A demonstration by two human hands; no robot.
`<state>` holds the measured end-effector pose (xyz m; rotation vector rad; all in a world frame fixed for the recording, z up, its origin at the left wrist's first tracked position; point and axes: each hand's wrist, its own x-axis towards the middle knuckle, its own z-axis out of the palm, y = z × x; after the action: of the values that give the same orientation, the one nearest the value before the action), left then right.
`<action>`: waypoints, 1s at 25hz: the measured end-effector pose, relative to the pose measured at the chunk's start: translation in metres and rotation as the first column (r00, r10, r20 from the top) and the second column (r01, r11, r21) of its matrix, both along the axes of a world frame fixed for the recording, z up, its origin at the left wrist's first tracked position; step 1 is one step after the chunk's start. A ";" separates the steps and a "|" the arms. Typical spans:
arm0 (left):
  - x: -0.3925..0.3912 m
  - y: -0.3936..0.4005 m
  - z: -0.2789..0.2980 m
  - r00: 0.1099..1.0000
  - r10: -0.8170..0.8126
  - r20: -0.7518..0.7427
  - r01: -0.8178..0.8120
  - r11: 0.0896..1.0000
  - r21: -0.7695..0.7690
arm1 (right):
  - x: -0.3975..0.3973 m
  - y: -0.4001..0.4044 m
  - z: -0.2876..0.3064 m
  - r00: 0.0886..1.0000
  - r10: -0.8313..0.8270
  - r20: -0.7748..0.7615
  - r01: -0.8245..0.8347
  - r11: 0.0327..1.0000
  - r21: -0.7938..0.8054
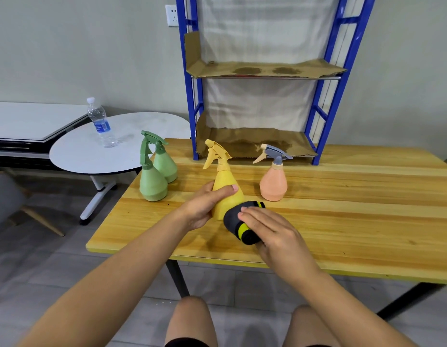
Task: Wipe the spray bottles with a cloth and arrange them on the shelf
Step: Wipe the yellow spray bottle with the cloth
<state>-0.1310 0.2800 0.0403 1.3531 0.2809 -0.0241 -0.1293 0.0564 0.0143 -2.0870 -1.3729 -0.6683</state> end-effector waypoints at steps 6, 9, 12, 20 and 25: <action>0.003 -0.002 0.004 1.000 -0.004 -0.016 0.002 0.997 -0.079 | -0.002 0.008 0.005 1.000 -0.018 -0.008 0.018 1.000 -0.007; -0.001 0.007 0.007 0.997 -0.076 -0.003 0.076 0.995 -0.067 | 0.003 -0.001 0.007 0.998 -0.036 -0.053 0.038 0.998 0.041; 0.000 0.002 0.005 0.992 -0.124 -0.008 0.124 0.992 -0.010 | -0.004 0.011 0.007 1.000 0.000 -0.026 0.000 1.000 0.002; -0.002 0.011 0.002 0.996 -0.081 -0.037 0.071 0.974 -0.216 | 0.003 0.008 0.008 0.997 -0.042 -0.062 0.045 0.997 0.054; -0.003 0.015 -0.001 0.991 -0.122 -0.045 0.121 0.992 -0.035 | 0.001 0.010 0.006 0.997 -0.031 -0.077 0.034 0.998 0.048</action>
<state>-0.1343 0.2952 0.0397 1.3377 0.2360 -0.1617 -0.1284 0.0668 0.0199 -2.0786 -1.2709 -0.6229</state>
